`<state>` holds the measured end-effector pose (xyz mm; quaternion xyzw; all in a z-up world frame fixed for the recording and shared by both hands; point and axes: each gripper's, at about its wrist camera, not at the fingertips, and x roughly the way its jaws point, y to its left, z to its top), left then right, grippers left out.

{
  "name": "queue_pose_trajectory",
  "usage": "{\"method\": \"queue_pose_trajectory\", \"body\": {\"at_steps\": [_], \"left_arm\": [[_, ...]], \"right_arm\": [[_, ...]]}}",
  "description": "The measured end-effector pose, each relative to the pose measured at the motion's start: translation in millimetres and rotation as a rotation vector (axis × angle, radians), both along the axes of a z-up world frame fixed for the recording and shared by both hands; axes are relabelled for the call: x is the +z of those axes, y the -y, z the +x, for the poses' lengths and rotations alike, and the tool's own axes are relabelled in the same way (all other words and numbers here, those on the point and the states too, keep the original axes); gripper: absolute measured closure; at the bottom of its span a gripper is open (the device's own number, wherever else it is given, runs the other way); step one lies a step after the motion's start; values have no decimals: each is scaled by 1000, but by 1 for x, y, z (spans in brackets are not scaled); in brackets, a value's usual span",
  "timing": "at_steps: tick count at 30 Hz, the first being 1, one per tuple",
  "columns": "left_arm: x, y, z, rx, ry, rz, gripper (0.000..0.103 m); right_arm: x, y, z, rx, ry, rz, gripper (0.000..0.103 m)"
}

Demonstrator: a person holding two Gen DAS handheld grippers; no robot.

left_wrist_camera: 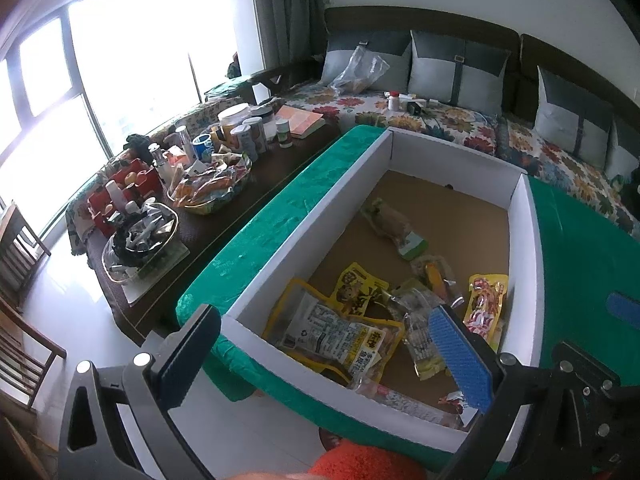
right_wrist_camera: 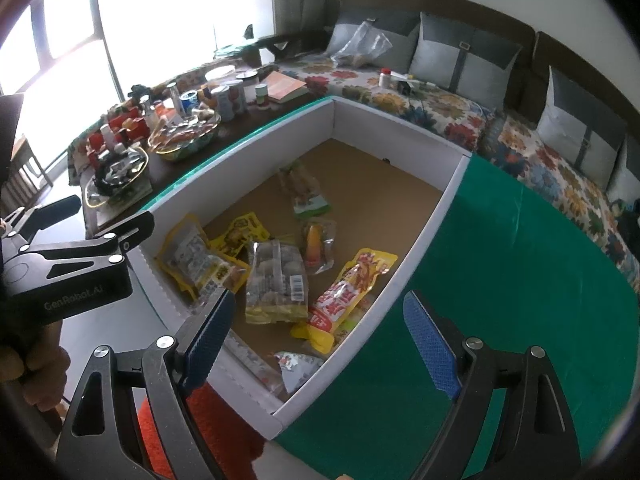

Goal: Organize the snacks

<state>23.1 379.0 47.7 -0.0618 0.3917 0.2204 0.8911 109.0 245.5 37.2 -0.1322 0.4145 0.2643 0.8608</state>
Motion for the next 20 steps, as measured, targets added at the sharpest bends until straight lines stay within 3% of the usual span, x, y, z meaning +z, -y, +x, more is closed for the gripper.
{"method": "queue_pose_trajectory", "body": {"at_steps": [20], "left_arm": [[-5, 1, 2, 15, 9, -29, 0]], "right_arm": [[0, 1, 0, 2, -5, -4, 14]]}}
